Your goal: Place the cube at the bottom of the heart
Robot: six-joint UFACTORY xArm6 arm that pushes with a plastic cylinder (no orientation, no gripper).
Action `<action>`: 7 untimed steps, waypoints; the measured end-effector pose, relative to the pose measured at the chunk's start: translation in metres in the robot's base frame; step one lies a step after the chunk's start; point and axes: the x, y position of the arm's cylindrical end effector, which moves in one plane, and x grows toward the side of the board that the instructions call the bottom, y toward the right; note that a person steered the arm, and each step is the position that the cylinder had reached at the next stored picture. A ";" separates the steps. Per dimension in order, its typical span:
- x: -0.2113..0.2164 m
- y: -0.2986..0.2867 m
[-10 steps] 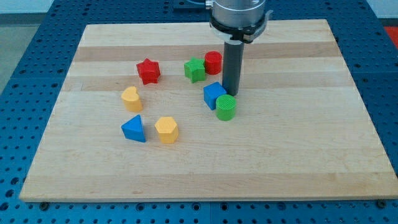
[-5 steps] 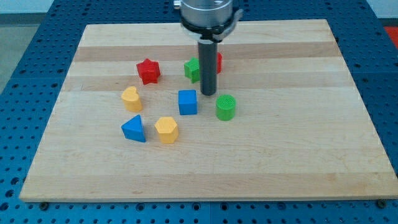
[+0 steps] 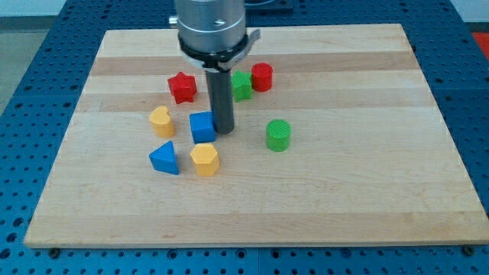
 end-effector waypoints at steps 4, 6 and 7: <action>0.004 -0.069; 0.020 -0.074; 0.025 -0.074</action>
